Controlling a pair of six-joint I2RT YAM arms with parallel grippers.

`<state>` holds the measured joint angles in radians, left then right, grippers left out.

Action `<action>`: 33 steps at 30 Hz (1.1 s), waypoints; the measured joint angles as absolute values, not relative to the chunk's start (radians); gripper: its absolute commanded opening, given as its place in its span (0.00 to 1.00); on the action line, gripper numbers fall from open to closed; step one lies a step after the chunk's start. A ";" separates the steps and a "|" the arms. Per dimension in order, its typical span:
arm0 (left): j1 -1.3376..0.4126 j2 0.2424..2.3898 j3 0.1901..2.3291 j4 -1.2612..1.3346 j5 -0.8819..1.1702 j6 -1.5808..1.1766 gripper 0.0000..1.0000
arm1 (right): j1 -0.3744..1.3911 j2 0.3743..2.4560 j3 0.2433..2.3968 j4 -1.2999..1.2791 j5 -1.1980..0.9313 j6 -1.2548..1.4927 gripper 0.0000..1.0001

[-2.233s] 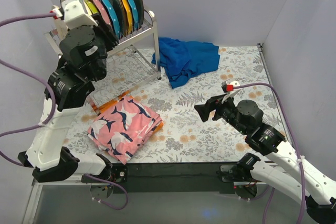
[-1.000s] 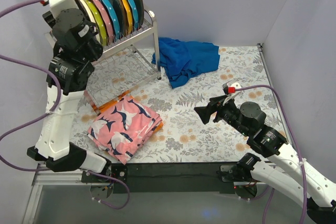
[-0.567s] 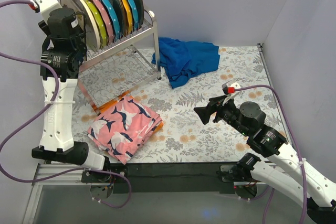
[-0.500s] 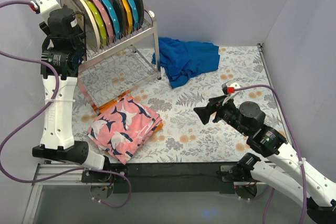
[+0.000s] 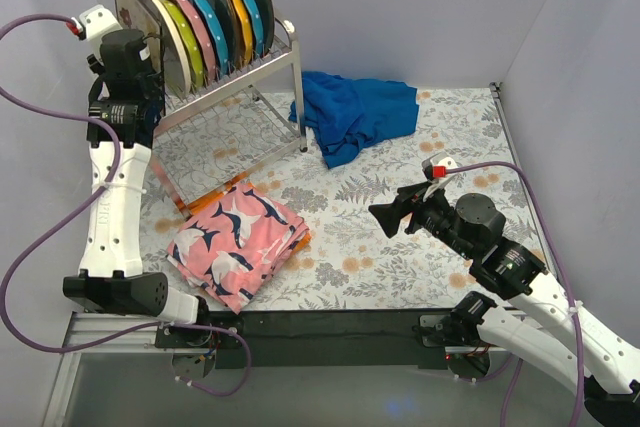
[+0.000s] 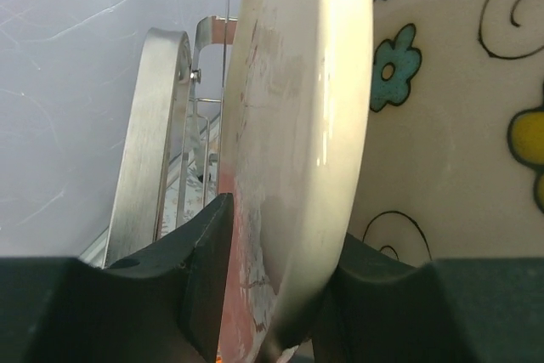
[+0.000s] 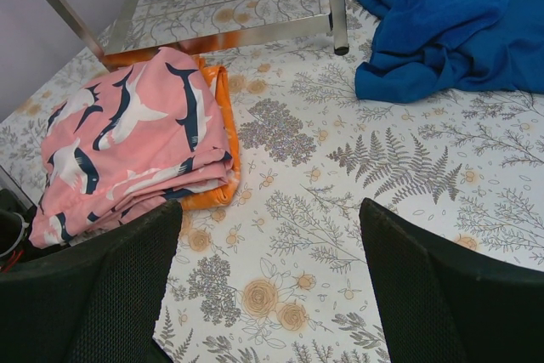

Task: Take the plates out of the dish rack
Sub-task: Unload the plate from the dish rack.

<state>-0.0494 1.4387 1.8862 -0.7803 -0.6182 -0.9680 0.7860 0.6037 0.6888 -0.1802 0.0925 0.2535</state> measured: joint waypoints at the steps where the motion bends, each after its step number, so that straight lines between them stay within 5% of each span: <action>1: -0.049 1.432 1.876 -0.772 -0.616 -0.962 0.27 | 0.786 0.604 0.689 -0.180 0.093 0.253 0.89; 7: -0.052 1.427 1.860 -0.748 -0.616 -0.902 0.00 | 0.786 0.604 0.689 -0.180 0.090 0.253 0.89; 33: -0.051 1.447 1.940 -0.749 -0.581 -0.796 0.00 | 0.786 0.632 0.689 -0.176 0.089 0.251 0.89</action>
